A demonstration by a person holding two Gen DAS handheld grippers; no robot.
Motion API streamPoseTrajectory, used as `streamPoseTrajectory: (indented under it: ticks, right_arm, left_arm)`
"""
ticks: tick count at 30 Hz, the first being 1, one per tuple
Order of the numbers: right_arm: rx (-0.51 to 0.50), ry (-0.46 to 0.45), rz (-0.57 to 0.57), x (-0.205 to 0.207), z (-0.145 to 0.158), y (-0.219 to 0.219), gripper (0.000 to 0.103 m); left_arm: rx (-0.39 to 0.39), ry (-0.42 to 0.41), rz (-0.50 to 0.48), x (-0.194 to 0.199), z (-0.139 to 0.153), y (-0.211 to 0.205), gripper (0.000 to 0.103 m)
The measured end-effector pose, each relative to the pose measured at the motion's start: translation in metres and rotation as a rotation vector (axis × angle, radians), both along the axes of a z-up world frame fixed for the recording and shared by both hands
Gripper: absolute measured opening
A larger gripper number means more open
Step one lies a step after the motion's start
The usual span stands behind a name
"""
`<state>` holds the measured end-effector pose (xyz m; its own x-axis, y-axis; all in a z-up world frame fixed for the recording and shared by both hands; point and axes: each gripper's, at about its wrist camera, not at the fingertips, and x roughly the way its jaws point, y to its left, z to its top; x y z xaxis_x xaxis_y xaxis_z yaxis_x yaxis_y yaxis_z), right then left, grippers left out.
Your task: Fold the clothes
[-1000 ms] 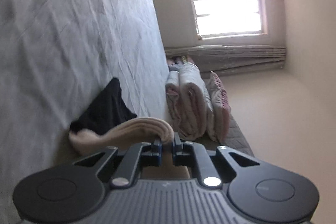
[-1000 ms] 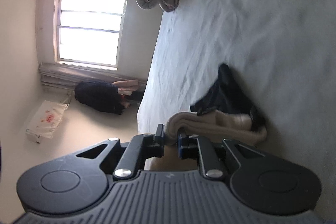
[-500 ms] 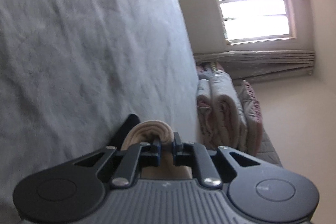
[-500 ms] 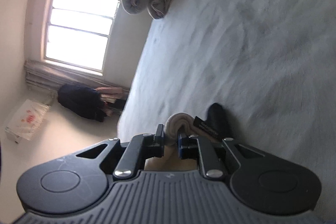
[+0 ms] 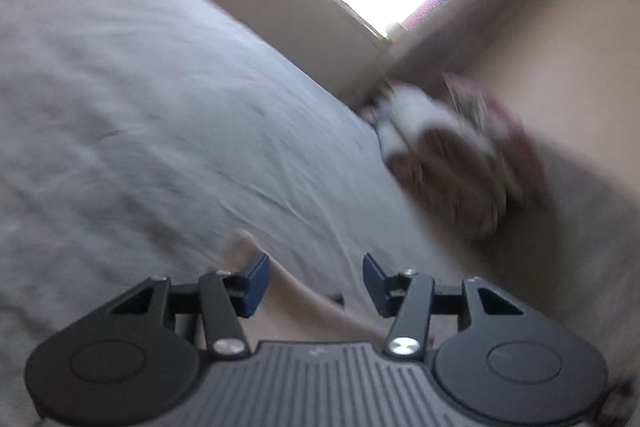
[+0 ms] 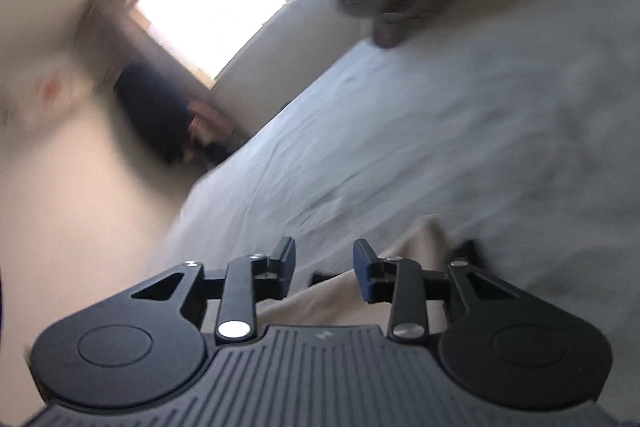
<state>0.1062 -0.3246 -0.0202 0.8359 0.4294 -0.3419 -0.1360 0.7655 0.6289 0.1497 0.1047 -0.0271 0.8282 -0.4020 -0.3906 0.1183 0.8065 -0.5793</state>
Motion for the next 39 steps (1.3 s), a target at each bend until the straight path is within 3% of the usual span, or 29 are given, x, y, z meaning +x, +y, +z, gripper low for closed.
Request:
streamPoseTrajectory:
  ticks: [3,7,9,15,17,21,22,23,24,26,27,32,35,39]
  right_arm:
    - [-0.171,-0.029,0.086,0.001,0.002,0.046,0.038]
    - [-0.375,-0.026,0.134,0.008,-0.013,0.089,0.038]
    - [-0.465,-0.005,0.107,0.017,-0.027,0.092,0.034]
    - [-0.347,0.035,0.048,0.025,-0.035,0.044,0.024]
    - [-0.337,0.044,0.038,0.024,-0.032,0.034,0.017]
    - [-0.316,0.063,0.018,0.021,-0.026,0.015,0.023]
    - [-0.311,0.068,0.013,0.021,-0.024,0.011,0.023]
    - [-0.306,0.072,0.008,0.02,-0.023,0.006,0.025]
    - [-0.301,0.077,0.003,0.02,-0.021,0.001,0.032]
    - [-0.278,0.081,-0.003,0.013,-0.016,-0.004,0.047]
    - [-0.265,0.082,-0.005,0.008,-0.012,-0.007,0.05]
    - [-0.228,0.109,-0.054,-0.018,0.005,-0.017,0.072]
    - [-0.167,0.159,-0.111,-0.035,0.008,-0.026,0.073]
    - [-0.053,0.252,-0.17,-0.054,0.003,-0.041,0.073]
  left_arm:
    - [0.133,-0.019,-0.091,-0.001,-0.005,-0.037,0.051]
    - [0.283,-0.002,-0.102,0.012,-0.021,-0.061,0.051]
    - [0.355,-0.005,-0.084,0.02,-0.029,-0.06,0.04]
    - [0.272,0.035,-0.029,0.033,-0.035,-0.007,0.003]
    - [0.244,0.036,-0.011,0.033,-0.037,0.007,0.003]
    - [0.196,0.072,0.091,0.031,-0.04,0.035,0.003]
    - [0.183,0.086,0.105,0.029,-0.041,0.04,0.008]
    - [0.186,0.097,0.124,0.026,-0.04,0.044,0.044]
    - [0.196,0.094,0.139,0.021,-0.038,0.046,0.058]
    - [0.205,0.106,0.141,0.012,-0.033,0.05,0.062]
    - [0.199,0.121,0.142,0.008,-0.031,0.053,0.062]
    - [0.078,0.225,0.158,-0.016,-0.021,0.072,0.072]
    - [-0.029,0.282,0.159,-0.035,-0.02,0.078,0.08]
    - [-0.126,0.382,0.173,-0.053,-0.024,0.08,0.08]
